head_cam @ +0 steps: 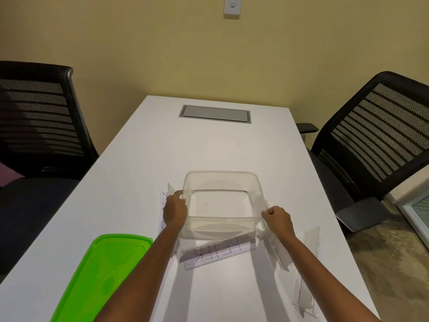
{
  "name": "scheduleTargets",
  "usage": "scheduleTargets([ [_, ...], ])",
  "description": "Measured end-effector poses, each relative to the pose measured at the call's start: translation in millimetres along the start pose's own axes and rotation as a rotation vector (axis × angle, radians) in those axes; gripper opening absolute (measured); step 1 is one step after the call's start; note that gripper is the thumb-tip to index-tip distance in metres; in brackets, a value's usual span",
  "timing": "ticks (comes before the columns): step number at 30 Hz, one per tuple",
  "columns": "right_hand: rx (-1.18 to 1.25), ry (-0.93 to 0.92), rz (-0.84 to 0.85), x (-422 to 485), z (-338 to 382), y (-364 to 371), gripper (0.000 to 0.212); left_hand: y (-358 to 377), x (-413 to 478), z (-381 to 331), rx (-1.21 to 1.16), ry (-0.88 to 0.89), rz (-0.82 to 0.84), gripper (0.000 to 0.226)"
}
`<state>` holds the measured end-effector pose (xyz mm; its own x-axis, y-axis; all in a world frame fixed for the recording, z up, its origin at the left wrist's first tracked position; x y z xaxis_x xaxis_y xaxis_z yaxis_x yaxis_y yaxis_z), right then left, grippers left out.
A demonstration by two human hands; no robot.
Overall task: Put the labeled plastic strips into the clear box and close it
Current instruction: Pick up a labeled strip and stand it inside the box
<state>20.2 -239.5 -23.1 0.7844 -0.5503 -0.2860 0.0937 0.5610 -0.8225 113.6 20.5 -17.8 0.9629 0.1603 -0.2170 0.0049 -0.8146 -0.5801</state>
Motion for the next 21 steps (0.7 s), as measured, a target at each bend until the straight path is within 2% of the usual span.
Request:
scheduleTargets([
  [7,0.082,0.014,0.021,-7,-8,3,0.050,-1,-3,3,-0.046,-0.002,0.021,0.035],
  [11,0.214,0.059,0.041,-10,-12,6,0.043,-2,-8,7,-0.072,-0.025,0.082,0.038],
  [14,0.278,0.079,0.025,-18,-11,9,0.029,-2,-16,10,-0.087,-0.046,0.102,0.041],
  [19,0.436,0.195,-0.054,-36,-18,31,0.036,0,-43,14,-0.069,-0.010,0.032,0.043],
  [21,0.482,0.249,-0.032,-42,-22,45,0.033,2,-55,20,-0.045,-0.037,0.000,0.045],
])
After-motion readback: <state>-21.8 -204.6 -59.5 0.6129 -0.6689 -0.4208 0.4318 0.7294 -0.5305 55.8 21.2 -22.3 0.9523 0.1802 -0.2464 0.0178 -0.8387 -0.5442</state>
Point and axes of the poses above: each hand's wrist, its own x-axis towards the middle knuckle, its own y-axis out of the palm, z = x × y, the point moved 4 cm from there along x, towards the middle knuckle, and after that the axes turned 9 degrees about -x, right-handed, at the moved point
